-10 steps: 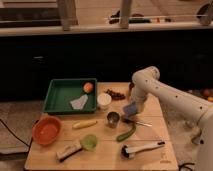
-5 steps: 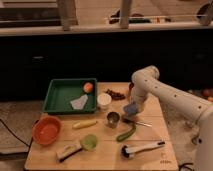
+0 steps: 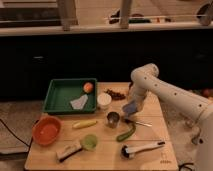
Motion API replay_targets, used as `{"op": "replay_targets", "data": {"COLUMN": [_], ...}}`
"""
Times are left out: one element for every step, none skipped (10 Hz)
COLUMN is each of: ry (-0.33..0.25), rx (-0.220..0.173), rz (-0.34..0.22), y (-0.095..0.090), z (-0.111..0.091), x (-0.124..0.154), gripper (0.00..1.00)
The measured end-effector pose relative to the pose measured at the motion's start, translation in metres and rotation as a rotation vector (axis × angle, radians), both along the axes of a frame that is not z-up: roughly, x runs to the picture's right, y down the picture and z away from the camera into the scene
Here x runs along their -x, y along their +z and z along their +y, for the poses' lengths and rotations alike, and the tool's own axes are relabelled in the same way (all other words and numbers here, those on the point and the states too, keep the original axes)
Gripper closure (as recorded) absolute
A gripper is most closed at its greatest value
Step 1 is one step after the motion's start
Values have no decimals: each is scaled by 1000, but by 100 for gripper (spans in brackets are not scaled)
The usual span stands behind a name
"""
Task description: Place sponge in plastic cup
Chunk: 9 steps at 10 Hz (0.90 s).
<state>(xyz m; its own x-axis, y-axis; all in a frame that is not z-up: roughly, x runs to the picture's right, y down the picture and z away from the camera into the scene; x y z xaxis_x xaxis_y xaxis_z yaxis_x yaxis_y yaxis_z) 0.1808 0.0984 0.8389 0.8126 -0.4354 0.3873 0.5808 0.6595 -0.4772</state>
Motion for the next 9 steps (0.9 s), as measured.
{"op": "replay_targets", "data": {"ry": [-35,-65,-87,-119,-149,-180,-207,-249,-284], "rx": [4,8,11,18,22,25,30,39,49], "rz": [-33,-65,-87,-120,-150,-177,-201,-236,-264], "y": [-10,-20,-27,-38,-46,-51,-56,-62,-66], "z": [-5,-10,-12,-14,-15,-15,-14,-12,-9], "x": [11,22,29,37,46,56,65,75,83], "gripper": [100,100,100,100,100,100,100,100,100]}}
